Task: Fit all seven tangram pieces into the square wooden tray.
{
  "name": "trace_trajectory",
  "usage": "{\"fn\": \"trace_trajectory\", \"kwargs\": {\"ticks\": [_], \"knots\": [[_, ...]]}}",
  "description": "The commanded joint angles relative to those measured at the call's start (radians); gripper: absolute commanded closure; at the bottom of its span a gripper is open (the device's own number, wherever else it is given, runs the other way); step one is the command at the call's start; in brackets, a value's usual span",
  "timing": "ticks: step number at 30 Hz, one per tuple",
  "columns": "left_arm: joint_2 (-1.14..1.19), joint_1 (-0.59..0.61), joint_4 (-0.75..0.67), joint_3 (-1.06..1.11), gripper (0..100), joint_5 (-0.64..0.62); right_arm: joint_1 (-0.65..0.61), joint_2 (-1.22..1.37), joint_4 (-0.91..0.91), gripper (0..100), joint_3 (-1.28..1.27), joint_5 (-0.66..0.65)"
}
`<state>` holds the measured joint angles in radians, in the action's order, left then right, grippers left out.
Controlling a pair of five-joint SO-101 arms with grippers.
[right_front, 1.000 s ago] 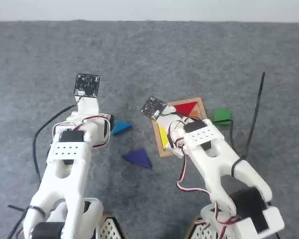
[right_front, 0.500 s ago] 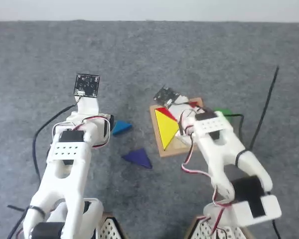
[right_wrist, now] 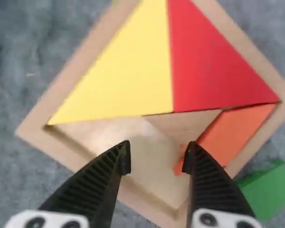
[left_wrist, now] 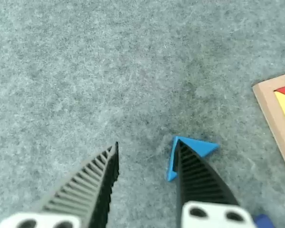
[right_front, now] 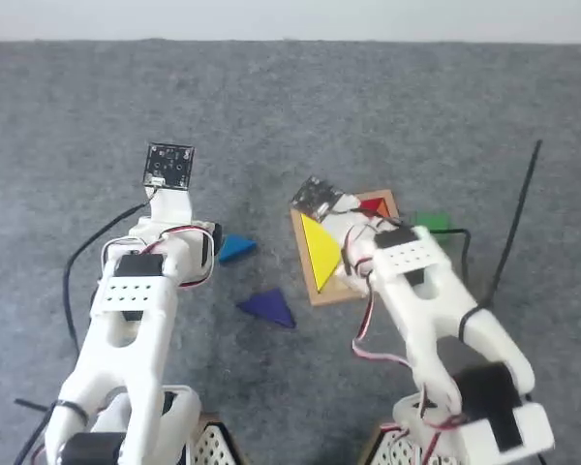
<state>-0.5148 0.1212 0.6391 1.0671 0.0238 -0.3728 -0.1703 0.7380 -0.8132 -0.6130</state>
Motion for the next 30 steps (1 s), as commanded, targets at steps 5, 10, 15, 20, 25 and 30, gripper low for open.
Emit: {"fn": "trace_trajectory", "kwargs": {"ticks": [5,10,15,20,25,30], "knots": [[-0.038,-0.005,-0.021,-0.005,81,0.008,0.047,-0.084,-0.13,80.4,0.005,0.216],[-0.038,-0.023,-0.021,-0.004,81,0.008,0.027,-0.082,-0.088,80.2,-0.009,0.218],[-0.038,-0.037,-0.035,0.012,81,0.008,-0.033,-0.031,-0.082,80.2,-0.021,0.19],[-0.038,-0.035,-0.034,0.012,81,0.008,-0.031,0.082,-0.019,80.1,0.063,0.187],[-0.038,-0.035,-0.034,0.012,81,0.008,-0.039,0.147,0.067,80.4,0.118,0.163],[-0.038,-0.035,-0.034,0.012,81,0.008,-0.077,0.108,0.165,80.4,0.103,0.155]]}}
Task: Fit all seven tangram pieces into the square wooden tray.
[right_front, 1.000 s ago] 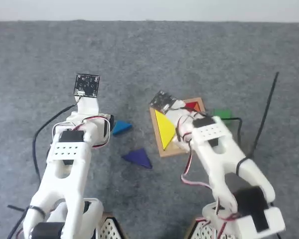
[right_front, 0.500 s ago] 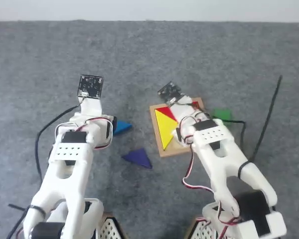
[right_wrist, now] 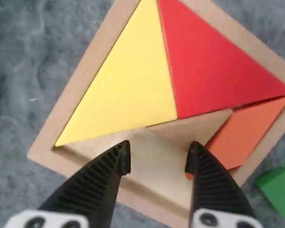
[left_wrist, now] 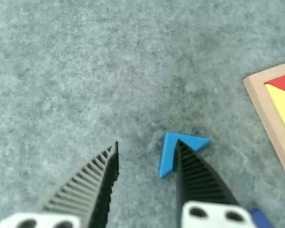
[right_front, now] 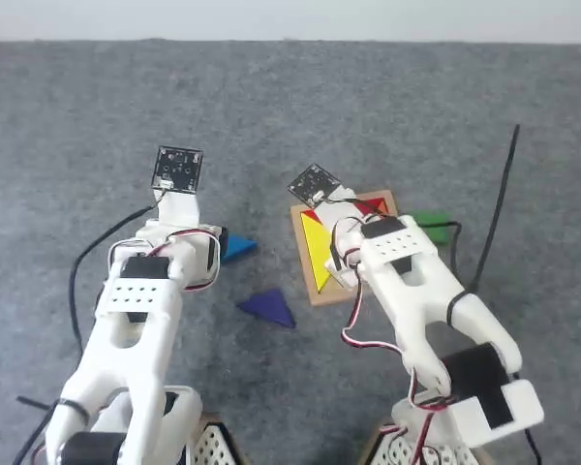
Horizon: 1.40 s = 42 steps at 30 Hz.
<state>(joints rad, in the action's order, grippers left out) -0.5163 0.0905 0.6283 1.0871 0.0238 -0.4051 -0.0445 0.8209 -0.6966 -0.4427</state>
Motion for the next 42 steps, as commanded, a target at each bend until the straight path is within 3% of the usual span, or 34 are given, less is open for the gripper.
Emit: {"fn": "trace_trajectory", "kwargs": {"ticks": [1,5,18,24,35,42], "knots": [[-0.037,-0.005,-0.023,-0.008,81,0.008,-0.062,-0.035,0.091,80.4,-0.031,-0.015],[-0.037,-0.006,-0.025,-0.008,81,0.008,-0.119,-0.134,0.074,80.4,-0.115,-0.003],[-0.037,-0.009,-0.025,-0.008,81,0.008,-0.07,-0.355,0.073,80.4,-0.166,0.084],[-0.037,-0.009,-0.025,-0.008,81,0.008,-0.084,-0.539,-0.076,80.4,-0.31,0.124],[-0.037,-0.011,-0.025,-0.008,81,0.008,-0.194,-0.53,-0.079,80.1,-0.249,0.144],[-0.037,-0.011,-0.025,-0.008,81,0.008,-0.166,-0.28,-0.088,80.1,-0.098,0.146]]}}
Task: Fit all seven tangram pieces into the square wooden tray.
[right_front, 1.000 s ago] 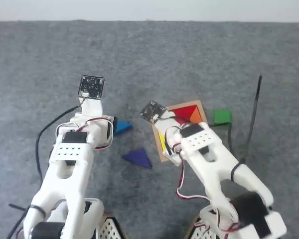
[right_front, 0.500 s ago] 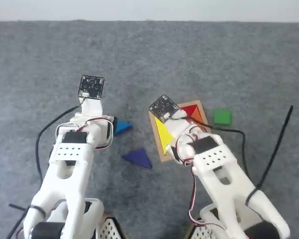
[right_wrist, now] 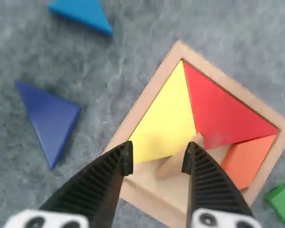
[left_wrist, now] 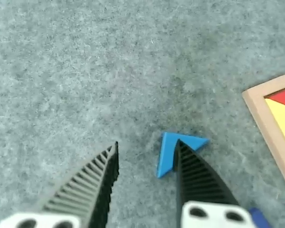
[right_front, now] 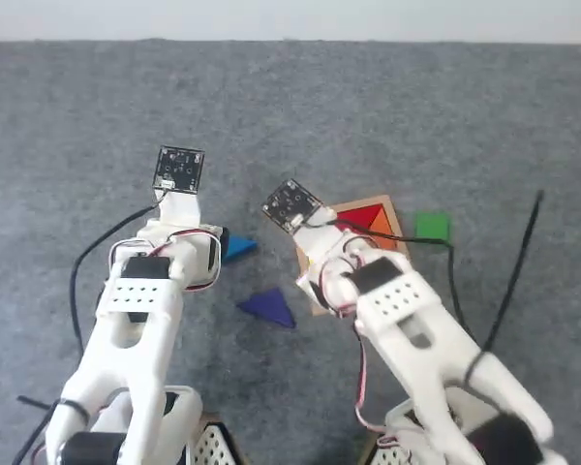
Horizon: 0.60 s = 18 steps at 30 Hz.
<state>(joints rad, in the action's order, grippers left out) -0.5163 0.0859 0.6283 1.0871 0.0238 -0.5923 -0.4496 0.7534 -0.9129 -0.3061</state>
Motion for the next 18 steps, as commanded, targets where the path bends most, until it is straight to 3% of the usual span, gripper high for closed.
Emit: {"fn": "trace_trajectory", "kwargs": {"ticks": [1,18], "knots": [[-0.037,-0.006,-0.025,-0.008,81,0.008,0.031,0.159,-0.021,80.1,0.143,0.009],[-0.037,-0.006,-0.025,-0.008,81,0.008,0.027,0.383,-0.012,80.1,0.307,0.008]]}}
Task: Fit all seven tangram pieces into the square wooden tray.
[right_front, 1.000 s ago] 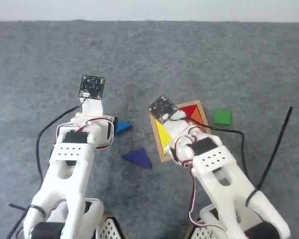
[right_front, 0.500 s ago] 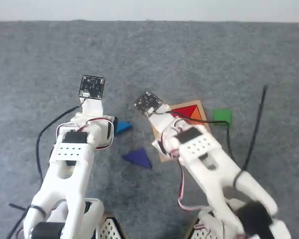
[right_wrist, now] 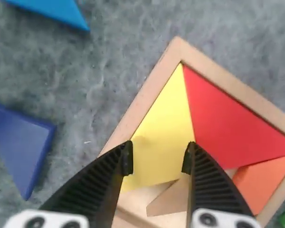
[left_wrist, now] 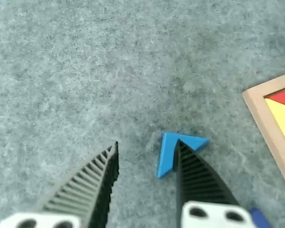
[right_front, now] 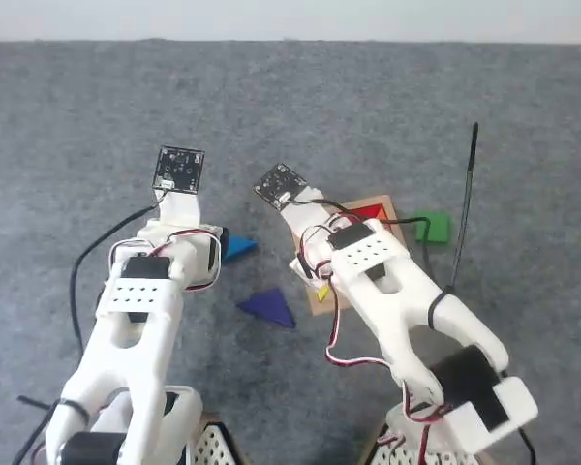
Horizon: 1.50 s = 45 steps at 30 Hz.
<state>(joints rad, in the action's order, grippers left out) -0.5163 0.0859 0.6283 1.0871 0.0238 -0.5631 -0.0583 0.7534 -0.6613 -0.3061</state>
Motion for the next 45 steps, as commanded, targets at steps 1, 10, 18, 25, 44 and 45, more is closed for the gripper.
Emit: {"fn": "trace_trajectory", "kwargs": {"ticks": [1,10,18,25,44,45], "knots": [[-0.037,-0.006,-0.025,-0.008,81,0.008,-0.002,-0.008,-0.01,80.1,0.055,0.008],[-0.037,-0.006,-0.025,-0.008,81,0.008,0.114,-0.01,0.051,80.2,0.046,-0.011],[-0.037,-0.006,-0.025,-0.008,81,0.008,0.124,-0.019,0.053,80.4,-0.018,-0.048],[-0.037,-0.006,-0.025,-0.008,81,0.008,0.127,-0.038,0.125,80.4,-0.034,-0.041],[-0.037,-0.006,-0.025,-0.008,81,0.008,0.163,-0.374,0.133,80.5,-0.219,0.087],[-0.037,-0.006,-0.025,-0.008,81,0.008,0.163,-0.418,0.131,80.5,-0.241,0.086]]}}
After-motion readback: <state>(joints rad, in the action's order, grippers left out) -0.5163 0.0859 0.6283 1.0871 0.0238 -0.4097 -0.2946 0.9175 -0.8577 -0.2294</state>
